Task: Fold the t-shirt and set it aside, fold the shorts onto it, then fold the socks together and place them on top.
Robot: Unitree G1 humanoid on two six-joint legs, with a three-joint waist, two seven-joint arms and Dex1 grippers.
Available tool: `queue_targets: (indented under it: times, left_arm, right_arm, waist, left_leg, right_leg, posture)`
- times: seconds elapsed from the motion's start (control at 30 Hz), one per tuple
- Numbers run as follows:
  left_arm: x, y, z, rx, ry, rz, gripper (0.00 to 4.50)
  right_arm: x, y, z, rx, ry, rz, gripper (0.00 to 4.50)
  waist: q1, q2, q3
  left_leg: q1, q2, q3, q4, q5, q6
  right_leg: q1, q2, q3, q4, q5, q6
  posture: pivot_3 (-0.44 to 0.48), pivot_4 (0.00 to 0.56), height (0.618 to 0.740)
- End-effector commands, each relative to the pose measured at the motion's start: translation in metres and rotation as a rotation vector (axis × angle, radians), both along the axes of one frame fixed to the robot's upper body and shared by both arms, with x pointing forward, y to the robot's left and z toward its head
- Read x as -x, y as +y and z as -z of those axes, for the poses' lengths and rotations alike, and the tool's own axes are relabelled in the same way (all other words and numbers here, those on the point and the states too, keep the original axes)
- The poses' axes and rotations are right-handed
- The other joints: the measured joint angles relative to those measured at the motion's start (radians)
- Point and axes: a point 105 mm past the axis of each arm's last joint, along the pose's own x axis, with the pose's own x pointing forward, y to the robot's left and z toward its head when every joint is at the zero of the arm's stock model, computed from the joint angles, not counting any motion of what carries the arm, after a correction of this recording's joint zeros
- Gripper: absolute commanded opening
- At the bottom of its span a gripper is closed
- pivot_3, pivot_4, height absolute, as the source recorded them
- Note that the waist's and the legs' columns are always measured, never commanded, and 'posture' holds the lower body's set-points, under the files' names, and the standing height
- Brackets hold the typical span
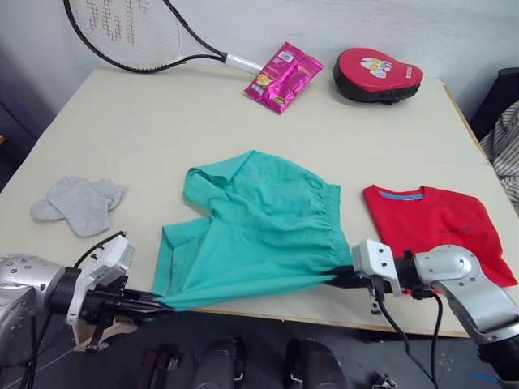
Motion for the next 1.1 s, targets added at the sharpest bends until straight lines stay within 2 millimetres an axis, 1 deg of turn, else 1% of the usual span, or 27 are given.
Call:
queue_targets:
  times: [0.03, 0.1, 0.2, 0.3, 0.33, 0.37, 0.4, 0.43, 0.47, 0.5, 0.53, 0.57, 0.6, 0.63, 0.67, 0.7, 0.73, 0.77, 0.8, 0.83, 0.87, 0.93, 0.97, 1.0, 1.03, 1.07, 1.1]
  left_arm:
    - [0.004, 0.005, -0.005, -0.033, 0.039, -0.021, 0.01]
    - [-0.005, 0.008, -0.006, -0.034, -0.004, -0.049, 0.01]
    - [-0.035, 0.006, -0.018, 0.013, -0.115, -0.114, 0.01]
    - [-0.082, 0.005, -0.027, -0.103, -0.353, -0.092, 0.01]
    - [-0.104, 0.004, -0.033, -0.133, -0.448, -0.118, 0.01]
    - [-0.133, 0.001, -0.048, -0.129, -0.583, -0.181, 0.01]
    - [-0.159, -0.002, -0.071, -0.084, -0.707, -0.251, 0.01]
    - [-0.185, -0.005, -0.103, -0.032, -0.873, -0.335, 0.01]
    - [-0.2, -0.006, -0.124, 0.008, -0.973, -0.387, 0.01]
    - [-0.22, 0.002, -0.152, 0.019, -1.083, -0.514, 0.01]
    - [-0.232, 0.008, -0.17, 0.019, -1.148, -0.597, 0.01]
    - [-0.241, 0.024, -0.208, 0.015, -1.308, -0.768, 0.01]
    - [-0.238, 0.036, -0.246, 0.051, -1.457, -0.893, 0.01]
    - [-0.233, 0.043, -0.268, 0.083, -1.552, -0.963, 0.01]
    - [-0.221, 0.047, -0.296, 0.091, -1.703, -0.997, 0.01]
    - [-0.207, 0.052, -0.317, 0.067, -1.848, -1.03, 0.01]
    - [-0.197, 0.054, -0.33, 0.057, -1.942, -1.03, 0.01]
    - [-0.186, 0.054, -0.34, 0.052, -2.034, -1.017, 0.01]
    - [-0.182, 0.051, -0.341, 0.028, -2.08, -0.974, 0.01]
    - [-0.181, 0.046, -0.338, 0.017, -2.1, -0.903, 0.01]
    - [-0.182, 0.041, -0.329, -0.016, -2.113, -0.824, 0.01]
    - [-0.185, 0.037, -0.314, -0.052, -2.104, -0.73, 0.01]
    - [-0.191, 0.034, -0.288, -0.089, -2.053, -0.63, 0.01]
    - [-0.196, 0.031, -0.265, -0.117, -1.99, -0.547, 0.01]
    - [-0.198, 0.029, -0.24, -0.133, -1.913, -0.467, 0.01]
    - [-0.198, 0.029, -0.211, -0.156, -1.824, -0.396, 0.01]
    - [-0.195, 0.029, -0.194, -0.163, -1.767, -0.358, 0.01]
  right_arm:
    - [0.006, -0.013, -0.003, 0.056, 0.014, -0.011, 0.0]
    - [0.006, -0.016, -0.006, 0.044, 0.016, -0.002, 0.0]
    - [-0.011, -0.016, -0.02, -0.008, -0.044, 0.033, 0.0]
    - [-0.074, -0.022, -0.064, -0.067, -0.298, 0.204, 0.0]
    - [-0.093, -0.024, -0.083, -0.092, -0.38, 0.257, 0.0]
    - [-0.112, -0.026, -0.105, -0.125, -0.481, 0.312, 0.0]
    - [-0.128, -0.027, -0.128, -0.164, -0.577, 0.366, 0.0]
    - [-0.143, -0.028, -0.159, -0.221, -0.69, 0.423, 0.0]
    - [-0.151, -0.028, -0.178, -0.259, -0.76, 0.456, 0.0]
    - [-0.161, -0.029, -0.209, -0.316, -0.868, 0.514, 0.0]
    - [-0.165, -0.03, -0.229, -0.354, -0.936, 0.55, 0.0]
    - [-0.165, -0.033, -0.262, -0.431, -1.052, 0.595, 0.0]
    - [-0.162, -0.035, -0.289, -0.497, -1.139, 0.627, 0.0]
    - [-0.16, -0.037, -0.305, -0.537, -1.189, 0.642, 0.0]
    - [-0.152, -0.04, -0.327, -0.59, -1.284, 0.666, 0.0]
    - [-0.144, -0.043, -0.344, -0.627, -1.376, 0.681, 0.0]
    - [-0.136, -0.045, -0.355, -0.652, -1.454, 0.686, 0.0]
    - [-0.131, -0.045, -0.36, -0.66, -1.5, 0.68, 0.0]
    - [-0.13, -0.044, -0.357, -0.654, -1.522, 0.665, 0.0]
    - [-0.13, -0.042, -0.35, -0.634, -1.527, 0.642, 0.0]
    - [-0.136, -0.038, -0.335, -0.595, -1.485, 0.613, 0.0]
    - [-0.142, -0.035, -0.316, -0.555, -1.431, 0.585, 0.0]
    - [-0.147, -0.033, -0.291, -0.515, -1.364, 0.557, 0.0]
    - [-0.149, -0.033, -0.272, -0.482, -1.323, 0.536, 0.0]
    - [-0.15, -0.032, -0.251, -0.441, -1.271, 0.513, 0.0]
    - [-0.148, -0.031, -0.223, -0.407, -1.194, 0.484, 0.0]
    - [-0.146, -0.03, -0.208, -0.391, -1.146, 0.468, 0.0]
  waist:
    - [0.0, 0.0, 0.0]
    - [0.001, 0.001, 0.0]
    - [0.002, 0.001, 0.001]
    - [0.0, 0.001, 0.002]
    - [-0.002, 0.001, 0.002]
    - [-0.001, 0.001, 0.002]
    - [0.0, 0.001, 0.003]
    - [0.004, 0.0, 0.005]
    - [0.005, -0.004, 0.006]
    - [0.001, -0.006, 0.006]
    - [-0.001, -0.008, 0.006]
    - [-0.004, -0.008, 0.007]
    - [-0.009, -0.01, 0.008]
    - [-0.017, -0.012, 0.009]
    - [-0.027, -0.012, 0.009]
    - [-0.03, -0.012, 0.009]
    - [-0.034, -0.012, 0.009]
    - [-0.035, -0.012, 0.009]
    - [-0.036, -0.012, 0.009]
    - [-0.036, -0.013, 0.009]
    - [-0.034, -0.013, 0.009]
    - [-0.031, -0.013, 0.009]
    - [-0.028, -0.013, 0.009]
    - [-0.026, -0.013, 0.009]
    - [-0.027, -0.013, 0.009]
    - [-0.027, -0.013, 0.009]
    - [-0.029, -0.012, 0.009]
  left_leg:
    - [0.0, 0.0, 0.0, 0.0, 0.0, 0.0]
    - [0.0, 0.0, 0.0, -0.001, 0.0, -0.001]
    - [0.0, 0.001, 0.0, -0.001, 0.0, -0.003]
    - [0.001, 0.001, 0.001, 0.0, 0.001, -0.003]
    - [0.0, 0.001, 0.002, -0.001, 0.003, -0.005]
    - [0.0, 0.0, 0.003, -0.002, 0.004, -0.005]
    - [0.001, 0.0, 0.004, -0.001, 0.004, -0.005]
    - [0.0, 0.0, 0.004, -0.001, 0.005, -0.006]
    - [-0.003, 0.0, 0.003, -0.001, 0.009, -0.005]
    - [-0.011, -0.001, 0.003, 0.001, 0.013, -0.003]
    - [-0.019, -0.001, 0.003, 0.0, 0.02, -0.001]
    - [-0.021, -0.002, 0.004, 0.0, 0.021, 0.0]
    - [-0.021, -0.002, 0.005, -0.002, 0.021, 0.0]
    - [-0.022, -0.003, 0.007, -0.003, 0.02, 0.001]
    - [-0.028, -0.003, 0.007, -0.004, 0.02, 0.002]
    - [-0.035, -0.005, 0.007, -0.003, 0.02, 0.003]
    - [-0.036, -0.007, 0.008, -0.004, 0.021, 0.005]
    - [-0.035, -0.007, 0.009, -0.006, 0.02, 0.006]
    - [-0.033, -0.007, 0.009, -0.01, 0.019, 0.007]
    - [-0.029, -0.008, 0.009, -0.013, 0.019, 0.007]
    - [-0.027, -0.008, 0.009, -0.015, 0.019, 0.008]
    - [-0.021, -0.007, 0.009, -0.017, 0.017, 0.009]
    - [-0.02, -0.007, 0.01, -0.016, 0.017, 0.01]
    - [-0.022, -0.008, 0.012, -0.016, 0.017, 0.01]
    - [-0.021, -0.008, 0.012, -0.015, 0.017, 0.01]
    - [-0.019, -0.008, 0.011, -0.012, 0.017, 0.011]
    - [-0.02, -0.008, 0.012, -0.01, 0.018, 0.012]
  right_leg:
    - [0.0, 0.0, 0.0, 0.0, 0.0, 0.0]
    - [-0.001, 0.0, 0.0, 0.0, -0.001, -0.001]
    - [-0.001, 0.001, 0.0, 0.0, -0.001, -0.002]
    - [0.0, 0.001, -0.001, 0.002, 0.0, -0.003]
    - [-0.002, 0.001, 0.0, 0.002, 0.002, -0.004]
    - [-0.004, 0.001, 0.0, 0.002, 0.003, -0.004]
    - [-0.003, 0.002, 0.001, 0.003, 0.003, -0.004]
    - [-0.004, 0.002, 0.0, 0.004, 0.003, -0.004]
    - [-0.006, 0.003, -0.001, 0.006, 0.003, -0.004]
    - [-0.015, 0.003, -0.001, 0.01, 0.003, -0.004]
    - [-0.021, 0.003, -0.002, 0.014, 0.005, -0.005]
    - [-0.024, 0.006, -0.004, 0.013, 0.005, -0.005]
    - [-0.024, 0.008, -0.006, 0.012, 0.005, -0.004]
    - [-0.025, 0.008, -0.008, 0.01, 0.004, -0.003]
    - [-0.031, 0.008, -0.009, 0.009, 0.004, -0.002]
    - [-0.039, 0.005, -0.009, 0.012, 0.004, -0.001]
    - [-0.041, 0.003, -0.009, 0.013, 0.005, -0.001]
    - [-0.041, 0.003, -0.011, 0.014, 0.005, -0.001]
    - [-0.041, 0.002, -0.013, 0.015, 0.005, 0.0]
    - [-0.041, 0.002, -0.014, 0.017, 0.006, 0.001]
    - [-0.039, 0.002, -0.015, 0.018, 0.006, 0.002]
    - [-0.033, 0.002, -0.016, 0.019, 0.006, 0.002]
    - [-0.031, 0.002, -0.016, 0.019, 0.005, 0.003]
    - [-0.032, 0.002, -0.015, 0.016, 0.005, 0.003]
    - [-0.028, 0.002, -0.015, 0.013, 0.005, 0.004]
    - [-0.022, 0.002, -0.014, 0.01, 0.004, 0.006]
    - [-0.021, 0.002, -0.013, 0.008, 0.003, 0.006]
  posture:
    - [0.0, 0.15, 0.74]
    - [0.0, 0.15, 0.74]
    - [0.0, 0.15, 0.74]
    - [0.0, 0.15, 0.74]
    - [0.0, 0.15, 0.74]
    - [0.0, 0.15, 0.74]
    - [0.0, 0.15, 0.74]
    - [0.0, 0.15, 0.74]
    - [0.0, 0.15, 0.74]
    - [0.0, 0.15, 0.74]
    - [0.0, 0.15, 0.74]
    - [0.0, 0.15, 0.74]
    - [0.0, 0.15, 0.74]
    - [0.0, 0.15, 0.74]
    - [0.0, 0.15, 0.74]
    - [0.0, 0.15, 0.74]
    - [0.0, 0.15, 0.74]
    - [0.0, 0.15, 0.74]
    - [0.0, 0.15, 0.74]
    - [0.0, 0.15, 0.74]
    - [0.0, 0.15, 0.74]
    - [0.0, 0.15, 0.74]
    - [0.0, 0.15, 0.74]
    - [0.0, 0.15, 0.74]
    - [0.0, 0.15, 0.74]
    - [0.0, 0.15, 0.74]
    - [0.0, 0.15, 0.74]
